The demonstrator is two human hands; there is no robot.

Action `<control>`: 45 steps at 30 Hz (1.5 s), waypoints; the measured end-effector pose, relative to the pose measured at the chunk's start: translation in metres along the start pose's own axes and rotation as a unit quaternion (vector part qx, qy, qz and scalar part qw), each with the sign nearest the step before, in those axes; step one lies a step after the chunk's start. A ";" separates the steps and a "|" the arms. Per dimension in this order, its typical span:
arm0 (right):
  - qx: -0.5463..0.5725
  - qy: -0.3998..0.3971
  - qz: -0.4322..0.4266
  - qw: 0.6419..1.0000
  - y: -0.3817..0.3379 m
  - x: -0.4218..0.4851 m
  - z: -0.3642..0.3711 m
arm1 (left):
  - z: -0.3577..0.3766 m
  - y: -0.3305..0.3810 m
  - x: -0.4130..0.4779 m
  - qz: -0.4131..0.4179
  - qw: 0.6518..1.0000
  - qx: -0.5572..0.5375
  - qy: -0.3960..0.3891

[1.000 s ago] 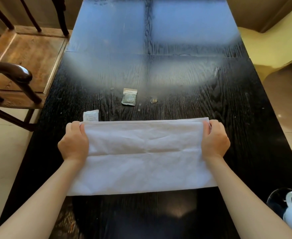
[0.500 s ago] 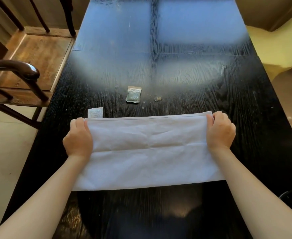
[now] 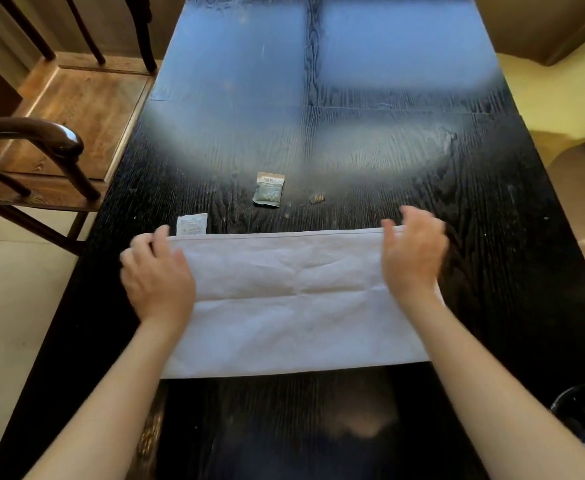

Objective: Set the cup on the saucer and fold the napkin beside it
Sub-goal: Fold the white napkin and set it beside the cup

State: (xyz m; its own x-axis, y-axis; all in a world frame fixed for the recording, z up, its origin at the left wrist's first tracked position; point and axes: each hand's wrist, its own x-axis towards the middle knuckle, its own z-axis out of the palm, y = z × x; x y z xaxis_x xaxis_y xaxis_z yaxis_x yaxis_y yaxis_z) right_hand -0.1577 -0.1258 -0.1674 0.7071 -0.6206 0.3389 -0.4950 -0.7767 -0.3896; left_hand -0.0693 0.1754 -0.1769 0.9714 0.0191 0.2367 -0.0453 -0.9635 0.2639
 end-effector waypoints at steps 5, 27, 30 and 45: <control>0.004 -0.239 -0.229 0.944 -0.084 -0.062 0.044 | 0.026 0.057 -0.045 0.124 0.981 -0.018 -0.149; -0.121 -0.261 -0.187 0.939 0.041 -0.004 0.011 | 0.012 -0.032 -0.050 0.066 0.984 0.069 -0.149; -0.091 -0.231 -0.121 0.961 0.015 -0.015 0.006 | 0.005 -0.020 -0.061 0.049 0.989 0.064 -0.121; -0.111 -0.306 -0.320 0.890 -0.005 -0.105 -0.008 | 0.002 -0.014 -0.099 0.091 0.973 0.064 -0.202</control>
State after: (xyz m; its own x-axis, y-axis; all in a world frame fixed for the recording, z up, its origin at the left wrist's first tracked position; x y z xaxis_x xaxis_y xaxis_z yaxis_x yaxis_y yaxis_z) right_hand -0.2334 -0.0574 -0.1947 0.9890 0.0776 -0.1258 0.0676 -0.9944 -0.0818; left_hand -0.1647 0.1863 -0.2056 0.9635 -0.2372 -0.1243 -0.2215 -0.9668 0.1274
